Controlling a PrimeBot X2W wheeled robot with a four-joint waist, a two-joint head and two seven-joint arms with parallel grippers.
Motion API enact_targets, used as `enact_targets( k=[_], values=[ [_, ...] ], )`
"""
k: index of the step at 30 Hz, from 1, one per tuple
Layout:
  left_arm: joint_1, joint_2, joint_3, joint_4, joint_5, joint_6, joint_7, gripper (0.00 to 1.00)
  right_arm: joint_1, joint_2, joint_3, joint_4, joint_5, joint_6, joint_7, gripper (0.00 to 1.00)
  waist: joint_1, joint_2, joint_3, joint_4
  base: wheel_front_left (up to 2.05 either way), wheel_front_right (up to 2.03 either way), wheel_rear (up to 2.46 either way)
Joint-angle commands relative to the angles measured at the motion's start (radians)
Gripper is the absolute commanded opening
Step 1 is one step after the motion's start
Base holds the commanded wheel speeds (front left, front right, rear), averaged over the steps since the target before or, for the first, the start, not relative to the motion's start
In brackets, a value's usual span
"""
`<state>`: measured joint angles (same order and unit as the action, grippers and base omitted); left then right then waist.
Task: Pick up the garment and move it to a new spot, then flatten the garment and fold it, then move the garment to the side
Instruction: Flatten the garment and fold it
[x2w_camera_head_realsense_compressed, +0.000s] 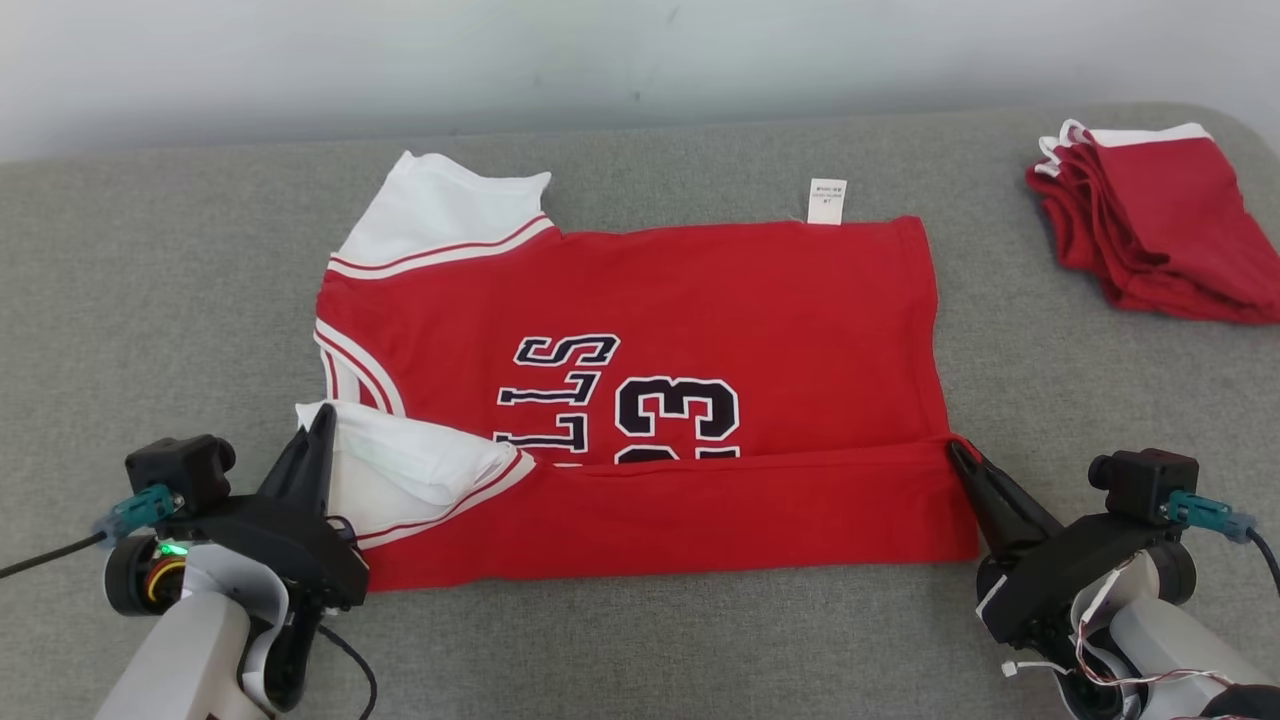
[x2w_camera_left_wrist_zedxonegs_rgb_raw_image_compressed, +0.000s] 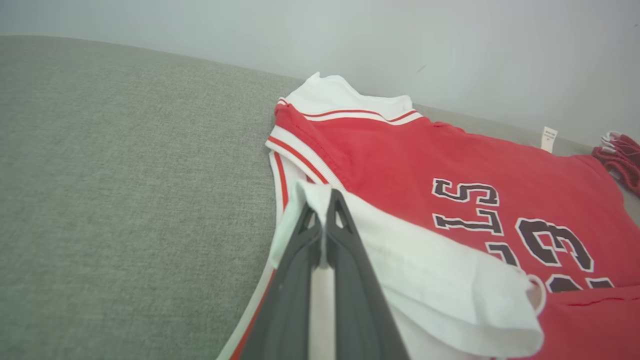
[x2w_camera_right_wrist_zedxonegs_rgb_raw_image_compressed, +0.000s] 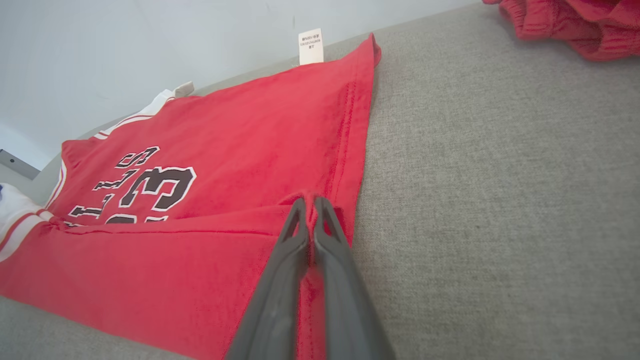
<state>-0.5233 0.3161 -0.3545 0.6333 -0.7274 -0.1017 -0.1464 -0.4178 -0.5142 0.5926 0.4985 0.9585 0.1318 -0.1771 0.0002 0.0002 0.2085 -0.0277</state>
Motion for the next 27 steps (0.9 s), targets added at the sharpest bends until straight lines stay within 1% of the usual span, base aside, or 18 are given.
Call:
enact_targets(
  k=[1,2,5,7,10,13,18,21,27],
  values=[
    [-0.011,-0.009,0.002,0.015,-0.004,-0.004,-0.015,0.92,-0.006,0.008,0.001,0.005,0.004,-0.002,-0.009,1.0,-0.0002,-0.0002,-0.011,0.005,0.0,0.0,0.0],
    [-0.013,-0.013,0.005,0.028,-0.01,-0.007,-0.027,1.0,-0.004,0.009,0.001,0.014,0.005,-0.002,-0.016,1.0,-0.0002,-0.0002,-0.019,0.008,0.0,0.0,0.0],
    [-0.01,-0.014,0.007,0.057,-0.013,-0.012,-0.058,1.0,0.009,0.009,-0.004,0.028,-0.001,-0.002,-0.038,1.0,-0.0002,-0.0002,-0.042,0.017,0.0,0.0,0.0],
    [0.005,-0.015,0.013,0.063,-0.02,-0.015,-0.076,1.0,0.018,-0.003,0.0,0.035,-0.028,-0.002,-0.053,1.0,-0.0002,-0.0002,-0.058,0.021,0.0,0.0,0.0],
    [0.041,-0.017,0.038,0.052,-0.047,-0.02,-0.096,1.0,0.048,-0.005,0.0,0.042,-0.056,-0.002,-0.07,1.0,-0.0002,-0.0002,-0.077,0.027,0.0,0.0,0.0],
    [0.086,-0.015,0.05,0.022,-0.039,-0.021,-0.11,1.0,0.073,-0.008,-0.012,0.047,-0.083,-0.002,-0.081,1.0,-0.0002,-0.0002,-0.087,0.034,0.0,0.0,0.0],
    [0.175,-0.019,0.045,-0.03,0.01,0.012,-0.117,1.0,0.122,0.007,-0.045,0.054,-0.114,-0.002,-0.087,1.0,-0.0002,-0.0002,-0.083,0.046,0.0,0.0,0.0],
    [0.214,-0.029,0.052,-0.034,0.024,0.023,-0.118,1.0,0.137,0.017,-0.062,0.06,-0.131,-0.002,-0.088,1.0,-0.0002,-0.0002,-0.077,0.051,0.0,0.0,0.0],
    [0.252,-0.044,0.035,-0.021,0.058,0.029,-0.119,1.0,0.152,0.037,-0.085,0.076,-0.155,-0.002,-0.089,1.0,-0.0002,-0.0002,-0.061,0.054,0.0,0.0,0.0]
  ],
)
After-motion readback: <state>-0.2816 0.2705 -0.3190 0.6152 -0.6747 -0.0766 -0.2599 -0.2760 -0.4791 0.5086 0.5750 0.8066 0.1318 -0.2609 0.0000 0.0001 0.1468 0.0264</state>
